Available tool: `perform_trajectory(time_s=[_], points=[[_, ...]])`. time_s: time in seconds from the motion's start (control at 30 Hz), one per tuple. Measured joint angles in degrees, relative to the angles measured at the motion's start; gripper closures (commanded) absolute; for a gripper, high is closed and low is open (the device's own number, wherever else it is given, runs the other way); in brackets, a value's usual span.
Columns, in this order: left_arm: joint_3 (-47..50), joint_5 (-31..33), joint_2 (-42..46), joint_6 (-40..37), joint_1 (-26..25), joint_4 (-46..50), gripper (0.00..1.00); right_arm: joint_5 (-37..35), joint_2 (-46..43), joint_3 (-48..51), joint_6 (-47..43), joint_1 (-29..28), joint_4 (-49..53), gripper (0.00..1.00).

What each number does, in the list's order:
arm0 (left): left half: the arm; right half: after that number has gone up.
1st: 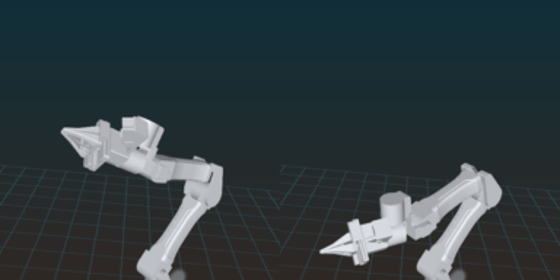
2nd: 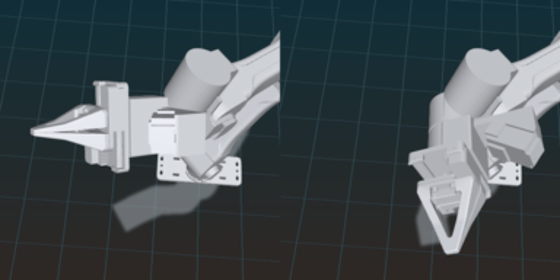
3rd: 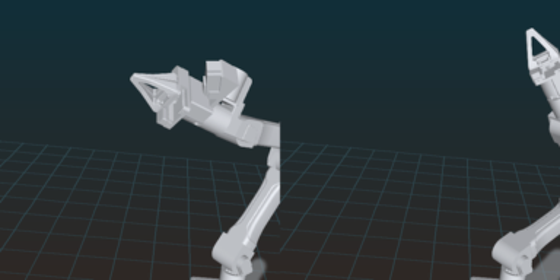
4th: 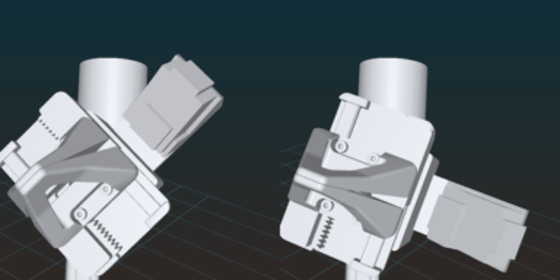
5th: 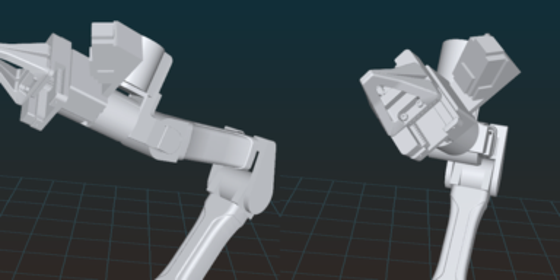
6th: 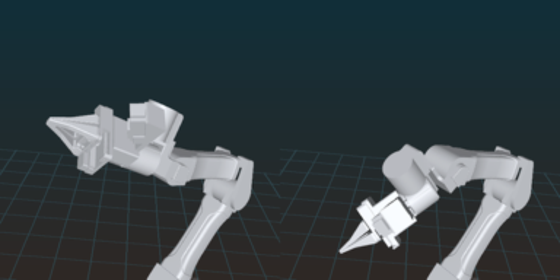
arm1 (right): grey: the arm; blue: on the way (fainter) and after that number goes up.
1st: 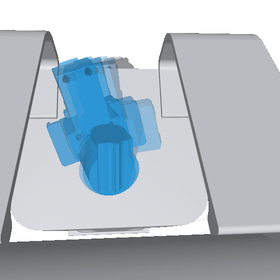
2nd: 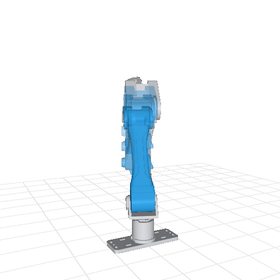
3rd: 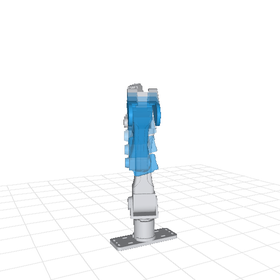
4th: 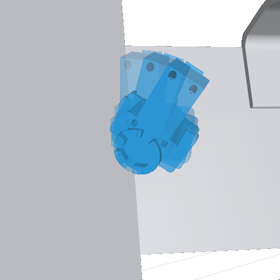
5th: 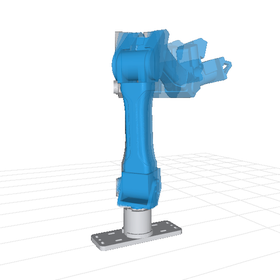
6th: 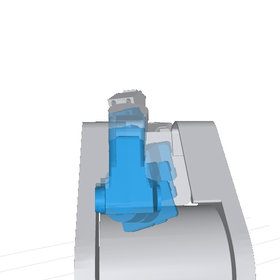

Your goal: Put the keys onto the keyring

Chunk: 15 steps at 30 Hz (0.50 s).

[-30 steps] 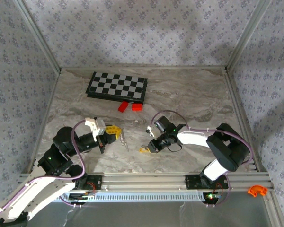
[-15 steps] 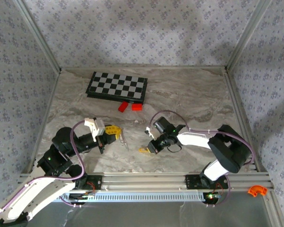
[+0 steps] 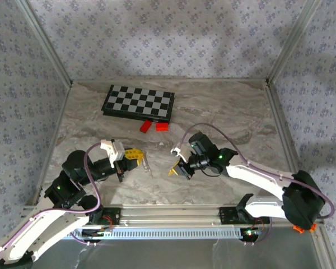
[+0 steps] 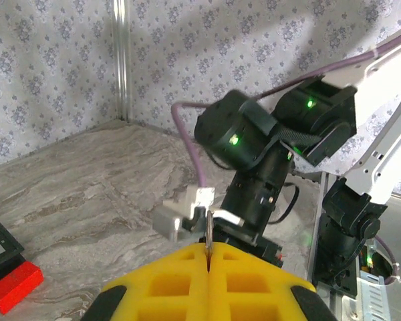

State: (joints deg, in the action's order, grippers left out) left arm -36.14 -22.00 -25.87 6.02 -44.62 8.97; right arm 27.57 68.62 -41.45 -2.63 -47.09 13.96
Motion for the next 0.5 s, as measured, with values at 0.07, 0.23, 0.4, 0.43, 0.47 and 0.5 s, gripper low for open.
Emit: perform_trajectory(time_s=[0.07, 0.23, 0.4, 0.43, 0.47, 0.5], points=[[0.0, -0.5, -0.5, -0.1, 0.0, 0.0, 1.00, 0.9, -3.0, -2.1, -2.3, -0.1, 1.2, 1.00], [-0.2, -1.4, -2.4, -0.6, 0.0, 0.0, 1.00, 3.5, -7.1, -9.1, -6.9, -0.1, 3.3, 1.00], [-1.2, -2.7, -3.9, -1.0, 0.0, -0.1, 1.00, 6.6, -7.3, -15.9, -10.1, -0.1, 5.4, 1.00], [-1.5, -2.9, -4.2, -1.1, 0.0, -0.1, 1.00, 7.3, -7.3, -17.0, -10.5, -0.1, 5.8, 1.00], [-1.8, -3.1, -4.4, -1.2, 0.0, -0.2, 1.00, 7.9, -7.3, -18.1, -10.9, -0.1, 6.1, 1.00], [-2.0, -3.3, -4.5, -1.4, 0.0, -0.2, 1.00, 8.4, -7.3, -18.9, -11.1, -0.1, 6.4, 1.00]])
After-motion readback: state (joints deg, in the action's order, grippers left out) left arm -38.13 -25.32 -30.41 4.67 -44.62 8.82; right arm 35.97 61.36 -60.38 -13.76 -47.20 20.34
